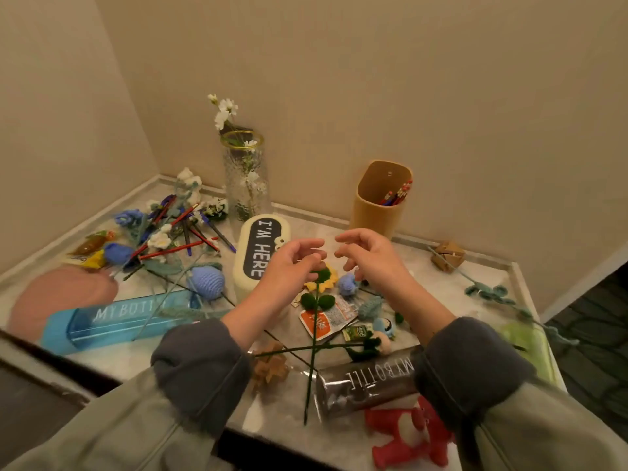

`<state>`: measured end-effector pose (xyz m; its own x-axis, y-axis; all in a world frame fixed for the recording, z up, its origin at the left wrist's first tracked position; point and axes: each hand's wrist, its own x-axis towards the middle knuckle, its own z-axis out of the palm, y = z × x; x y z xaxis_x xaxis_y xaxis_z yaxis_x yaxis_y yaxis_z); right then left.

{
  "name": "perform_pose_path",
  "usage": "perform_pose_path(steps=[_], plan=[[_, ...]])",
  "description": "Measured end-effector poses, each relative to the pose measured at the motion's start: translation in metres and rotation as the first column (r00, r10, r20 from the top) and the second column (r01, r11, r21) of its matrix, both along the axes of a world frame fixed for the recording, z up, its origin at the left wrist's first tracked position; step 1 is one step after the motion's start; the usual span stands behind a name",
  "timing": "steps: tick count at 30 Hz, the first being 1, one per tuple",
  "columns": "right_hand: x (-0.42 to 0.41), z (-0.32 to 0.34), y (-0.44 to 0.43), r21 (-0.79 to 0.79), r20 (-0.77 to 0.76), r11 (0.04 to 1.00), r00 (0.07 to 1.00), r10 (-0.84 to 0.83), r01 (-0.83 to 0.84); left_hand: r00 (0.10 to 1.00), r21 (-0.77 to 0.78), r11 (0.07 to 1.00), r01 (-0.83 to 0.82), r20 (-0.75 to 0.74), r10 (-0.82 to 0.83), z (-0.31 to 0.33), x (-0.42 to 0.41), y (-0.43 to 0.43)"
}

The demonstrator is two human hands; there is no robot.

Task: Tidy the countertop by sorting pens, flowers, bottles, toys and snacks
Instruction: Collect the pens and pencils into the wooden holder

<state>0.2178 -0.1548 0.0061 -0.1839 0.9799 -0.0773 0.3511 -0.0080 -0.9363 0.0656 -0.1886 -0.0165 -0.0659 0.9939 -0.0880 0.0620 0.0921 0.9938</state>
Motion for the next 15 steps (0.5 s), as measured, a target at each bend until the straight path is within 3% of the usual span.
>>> perform_pose_path(steps=[15], plan=[[-0.139, 0.012, 0.011, 0.034, 0.022, 0.979, 0.98, 0.198, -0.199, 0.956, 0.019, 0.958, -0.288, 0.066, 0.286, 0.003, -0.136, -0.009]])
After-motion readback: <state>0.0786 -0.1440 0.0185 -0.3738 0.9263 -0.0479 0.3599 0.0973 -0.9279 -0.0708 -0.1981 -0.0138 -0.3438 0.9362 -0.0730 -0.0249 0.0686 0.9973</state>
